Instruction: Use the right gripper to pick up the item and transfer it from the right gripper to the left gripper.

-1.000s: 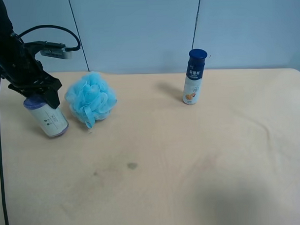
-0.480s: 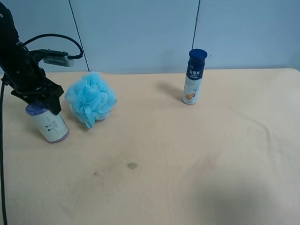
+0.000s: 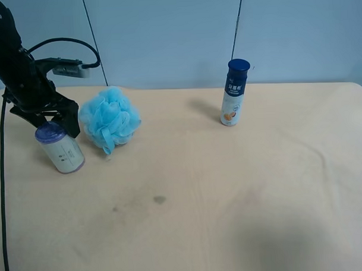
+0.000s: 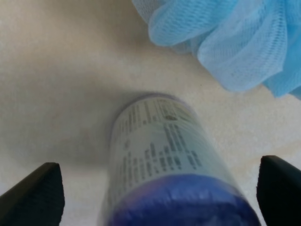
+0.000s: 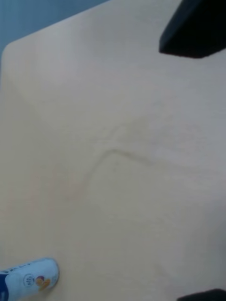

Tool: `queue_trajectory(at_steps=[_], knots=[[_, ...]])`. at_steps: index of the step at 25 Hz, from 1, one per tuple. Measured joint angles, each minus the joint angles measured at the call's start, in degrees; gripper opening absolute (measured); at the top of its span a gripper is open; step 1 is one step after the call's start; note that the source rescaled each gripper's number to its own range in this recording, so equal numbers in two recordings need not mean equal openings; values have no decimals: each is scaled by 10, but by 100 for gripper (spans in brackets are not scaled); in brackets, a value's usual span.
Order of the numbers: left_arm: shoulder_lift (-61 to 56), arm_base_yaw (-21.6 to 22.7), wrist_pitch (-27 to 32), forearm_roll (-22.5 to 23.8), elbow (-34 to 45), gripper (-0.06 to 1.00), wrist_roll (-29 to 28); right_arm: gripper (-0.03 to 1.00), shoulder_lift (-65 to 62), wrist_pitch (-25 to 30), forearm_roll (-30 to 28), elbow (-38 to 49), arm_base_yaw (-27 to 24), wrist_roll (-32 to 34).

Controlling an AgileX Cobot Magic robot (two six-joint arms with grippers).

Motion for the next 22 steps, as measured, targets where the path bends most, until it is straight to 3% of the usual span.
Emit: queue_trajectory(at_steps=[15, 22], knots=[[-196, 0, 54, -5, 0, 53, -1, 90, 0, 0, 0, 0, 0, 0], [-295, 0, 137, -5, 0, 44, -31, 90, 0, 0, 0, 0, 0, 0]])
